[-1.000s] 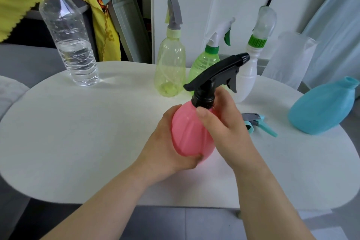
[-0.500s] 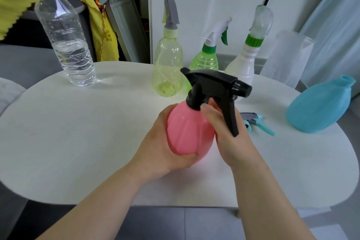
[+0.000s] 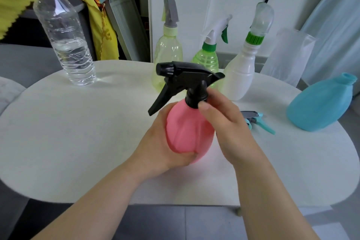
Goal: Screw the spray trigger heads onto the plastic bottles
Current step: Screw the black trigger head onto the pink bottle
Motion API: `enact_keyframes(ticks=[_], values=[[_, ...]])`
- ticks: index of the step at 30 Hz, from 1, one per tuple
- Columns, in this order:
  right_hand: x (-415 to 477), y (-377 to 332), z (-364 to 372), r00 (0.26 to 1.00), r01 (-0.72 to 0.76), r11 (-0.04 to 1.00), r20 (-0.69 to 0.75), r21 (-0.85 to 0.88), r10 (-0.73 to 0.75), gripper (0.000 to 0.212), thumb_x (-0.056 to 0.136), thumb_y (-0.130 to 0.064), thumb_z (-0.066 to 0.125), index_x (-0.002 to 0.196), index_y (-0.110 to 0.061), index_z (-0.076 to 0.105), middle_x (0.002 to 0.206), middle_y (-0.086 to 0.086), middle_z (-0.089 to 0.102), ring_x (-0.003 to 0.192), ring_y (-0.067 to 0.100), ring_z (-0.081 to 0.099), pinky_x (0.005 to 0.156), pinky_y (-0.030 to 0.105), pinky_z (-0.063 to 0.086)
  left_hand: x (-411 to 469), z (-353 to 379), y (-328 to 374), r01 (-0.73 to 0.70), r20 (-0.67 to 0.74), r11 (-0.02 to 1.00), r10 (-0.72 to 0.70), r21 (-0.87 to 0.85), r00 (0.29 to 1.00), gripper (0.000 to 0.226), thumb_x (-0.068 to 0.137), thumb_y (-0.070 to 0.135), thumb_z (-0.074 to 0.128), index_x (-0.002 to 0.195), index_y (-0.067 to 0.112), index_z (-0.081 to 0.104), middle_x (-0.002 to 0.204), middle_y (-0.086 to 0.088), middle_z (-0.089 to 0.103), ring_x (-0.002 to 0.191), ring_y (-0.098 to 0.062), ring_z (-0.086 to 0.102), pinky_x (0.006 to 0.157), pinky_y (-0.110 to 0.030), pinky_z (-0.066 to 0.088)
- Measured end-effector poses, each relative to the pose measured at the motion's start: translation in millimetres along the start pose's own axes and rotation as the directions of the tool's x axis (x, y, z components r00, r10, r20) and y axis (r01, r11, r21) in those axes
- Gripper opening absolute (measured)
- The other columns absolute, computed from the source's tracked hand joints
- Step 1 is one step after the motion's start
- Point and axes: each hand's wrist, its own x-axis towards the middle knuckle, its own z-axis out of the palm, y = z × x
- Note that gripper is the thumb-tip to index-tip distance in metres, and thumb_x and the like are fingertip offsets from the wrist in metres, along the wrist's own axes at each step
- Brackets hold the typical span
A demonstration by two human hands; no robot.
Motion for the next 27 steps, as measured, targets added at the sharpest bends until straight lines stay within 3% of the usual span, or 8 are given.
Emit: enact_keyframes(ticks=[3, 7, 11, 15, 18, 20, 23, 27], values=[[0.7, 2.5, -1.7, 0.996, 0.008, 0.999, -0.093, 0.039, -0.005, 0.019, 0.072, -0.016, 0.065, 0.085, -0.028, 0.059, 0.074, -0.022, 0.068, 0.078, -0.008, 0.06, 0.071, 0.009, 0.046, -0.8, 0.5, -0.7, 0.009, -0.006, 1.0, -0.009, 0.02, 1.0, 0.087, 0.038, 0.038, 0.076, 0.088, 0.078, 0.017, 0.1, 0.038, 0.038, 0.084, 0.033, 0.037, 0.058, 0.006, 0.036], [2.2, 5.8, 10.4, 0.964, 0.027, 0.989, -0.257, -0.142, -0.063, 0.039, 0.067, -0.013, 0.075, 0.084, -0.031, 0.044, 0.081, -0.016, 0.057, 0.074, -0.01, 0.056, 0.07, 0.007, 0.044, -0.6, 1.3, -1.5, 0.003, -0.015, 0.999, -0.002, 0.044, 1.0, 0.09, 0.039, 0.036, 0.076, 0.086, 0.08, 0.013, 0.1, 0.038, 0.037, 0.084, 0.033, 0.037, 0.057, 0.005, 0.037], [1.3, 2.7, 7.8, 0.993, 0.066, 0.998, -0.1, -0.005, -0.066, 0.042, 0.071, -0.017, 0.057, 0.109, -0.028, 0.045, 0.083, -0.023, 0.065, 0.084, -0.009, 0.059, 0.077, 0.008, 0.045, -0.9, 0.7, -1.8, 0.006, -0.008, 1.0, -0.006, 0.028, 1.0, 0.088, 0.039, 0.035, 0.075, 0.086, 0.079, 0.015, 0.098, 0.04, 0.038, 0.083, 0.034, 0.037, 0.056, 0.006, 0.036], [2.1, 3.4, 3.4, 0.991, 0.06, 0.998, -0.119, 0.02, -0.057, 0.02, 0.07, -0.018, 0.06, 0.088, -0.027, 0.061, 0.075, -0.021, 0.069, 0.081, -0.006, 0.062, 0.073, 0.008, 0.045, -0.8, 0.9, -0.9, -0.004, 0.0, 1.0, 0.004, 0.022, 1.0, 0.088, 0.039, 0.035, 0.076, 0.087, 0.079, 0.016, 0.089, 0.059, 0.033, 0.084, 0.035, 0.036, 0.057, 0.007, 0.035], [2.5, 10.2, 9.0, 0.964, 0.046, 0.998, -0.261, -0.051, -0.058, 0.029, 0.067, -0.013, 0.074, 0.078, -0.029, 0.053, 0.076, -0.018, 0.063, 0.075, -0.005, 0.058, 0.073, 0.012, 0.046, -0.9, 1.8, -2.2, 0.003, -0.024, 1.0, -0.002, 0.026, 1.0, 0.09, 0.038, 0.037, 0.078, 0.087, 0.079, 0.014, 0.094, 0.05, 0.037, 0.084, 0.035, 0.035, 0.057, 0.006, 0.036], [1.5, 11.7, 9.7, 0.965, 0.037, 0.997, -0.257, -0.062, -0.052, 0.034, 0.069, -0.011, 0.074, 0.084, -0.028, 0.049, 0.085, -0.012, 0.06, 0.082, -0.003, 0.058, 0.08, 0.016, 0.046, -0.8, 2.2, -2.6, -0.002, -0.035, 1.0, 0.002, 0.021, 0.999, 0.091, 0.037, 0.039, 0.079, 0.088, 0.079, 0.015, 0.093, 0.05, 0.037, 0.084, 0.034, 0.036, 0.057, 0.006, 0.036], [-0.1, 7.9, 5.3, 0.994, 0.004, 1.0, -0.11, -0.02, -0.006, 0.036, 0.07, -0.024, 0.064, 0.105, -0.027, 0.053, 0.1, -0.014, 0.065, 0.103, 0.001, 0.058, 0.092, 0.021, 0.046, -1.5, 1.9, 0.8, -0.01, -0.017, 1.0, 0.01, 0.019, 1.0, 0.089, 0.037, 0.04, 0.076, 0.088, 0.08, 0.015, 0.089, 0.062, 0.031, 0.086, 0.034, 0.036, 0.056, 0.006, 0.036], [1.5, 7.7, 2.2, 0.99, 0.023, 0.998, -0.137, -0.051, -0.029, 0.024, 0.068, -0.027, 0.062, 0.092, -0.028, 0.064, 0.087, -0.019, 0.07, 0.091, -0.004, 0.061, 0.08, 0.011, 0.047, -2.0, 2.5, 2.0, -0.014, -0.015, 0.999, 0.014, 0.03, 1.0, 0.089, 0.037, 0.042, 0.077, 0.091, 0.078, 0.015, 0.091, 0.062, 0.03, 0.088, 0.033, 0.036, 0.058, 0.006, 0.037]])
